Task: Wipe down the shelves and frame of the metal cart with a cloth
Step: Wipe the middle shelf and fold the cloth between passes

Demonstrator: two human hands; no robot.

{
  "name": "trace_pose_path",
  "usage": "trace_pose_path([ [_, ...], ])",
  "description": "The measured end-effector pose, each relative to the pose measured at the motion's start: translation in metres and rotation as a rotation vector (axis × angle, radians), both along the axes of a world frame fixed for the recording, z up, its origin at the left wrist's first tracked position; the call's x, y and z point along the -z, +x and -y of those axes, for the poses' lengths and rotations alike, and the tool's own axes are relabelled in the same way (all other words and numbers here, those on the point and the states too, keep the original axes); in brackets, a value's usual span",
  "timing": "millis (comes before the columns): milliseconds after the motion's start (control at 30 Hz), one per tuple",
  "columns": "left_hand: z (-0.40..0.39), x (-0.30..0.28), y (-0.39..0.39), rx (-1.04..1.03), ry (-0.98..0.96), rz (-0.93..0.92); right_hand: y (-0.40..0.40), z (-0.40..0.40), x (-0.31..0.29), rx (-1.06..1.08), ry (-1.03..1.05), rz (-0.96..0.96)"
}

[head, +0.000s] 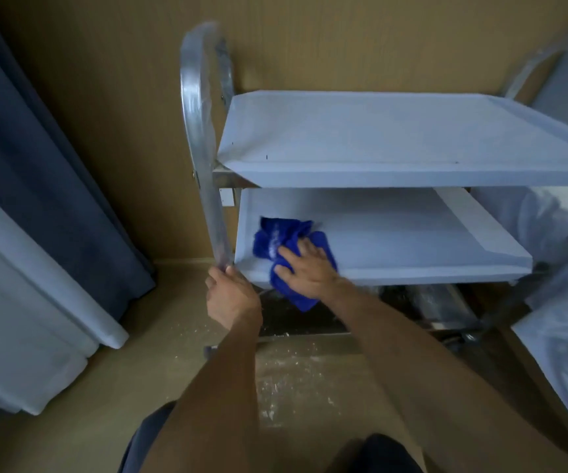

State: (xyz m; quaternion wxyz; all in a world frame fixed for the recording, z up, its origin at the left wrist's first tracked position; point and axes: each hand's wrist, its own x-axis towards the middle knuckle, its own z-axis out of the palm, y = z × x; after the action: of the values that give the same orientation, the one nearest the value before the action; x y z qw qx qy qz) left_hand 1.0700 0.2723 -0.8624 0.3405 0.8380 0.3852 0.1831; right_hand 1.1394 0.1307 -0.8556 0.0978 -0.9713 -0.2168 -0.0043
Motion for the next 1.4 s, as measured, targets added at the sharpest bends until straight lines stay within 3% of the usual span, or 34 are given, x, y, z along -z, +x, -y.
trace_pose_path([
  [200, -0.005, 0.024, 0.006, -0.015, 0.146, 0.071, 0.074, -0.088, 0.004, 0.138, 0.114, -0.127],
  [367, -0.003, 0.032, 0.015, -0.044, 0.130, 0.149, 0.089, -0.083, 0.005, 0.125, 0.150, -0.110],
  [633, 0.006, 0.013, 0.019, -0.027, 0.062, 0.157, 0.011, -0.037, 0.005, 0.073, 0.132, -0.008],
  [800, -0.006, -0.007, 0.022, -0.040, 0.017, 0.126, 0.001, -0.038, 0.003, 0.140, 0.089, -0.086],
  [967, -0.032, -0.014, 0.038, 0.021, -0.045, 0.181, 0.024, -0.063, 0.003, 0.182, 0.093, -0.094],
  [1267, -0.045, 0.011, 0.062, 0.081, -0.009, 0.323, 0.149, -0.118, 0.015, 0.297, 0.186, -0.018],
  [1400, -0.047, 0.005, 0.055, 0.057, -0.002, 0.288, 0.119, -0.108, 0.014, 0.278, 0.193, -0.050],
])
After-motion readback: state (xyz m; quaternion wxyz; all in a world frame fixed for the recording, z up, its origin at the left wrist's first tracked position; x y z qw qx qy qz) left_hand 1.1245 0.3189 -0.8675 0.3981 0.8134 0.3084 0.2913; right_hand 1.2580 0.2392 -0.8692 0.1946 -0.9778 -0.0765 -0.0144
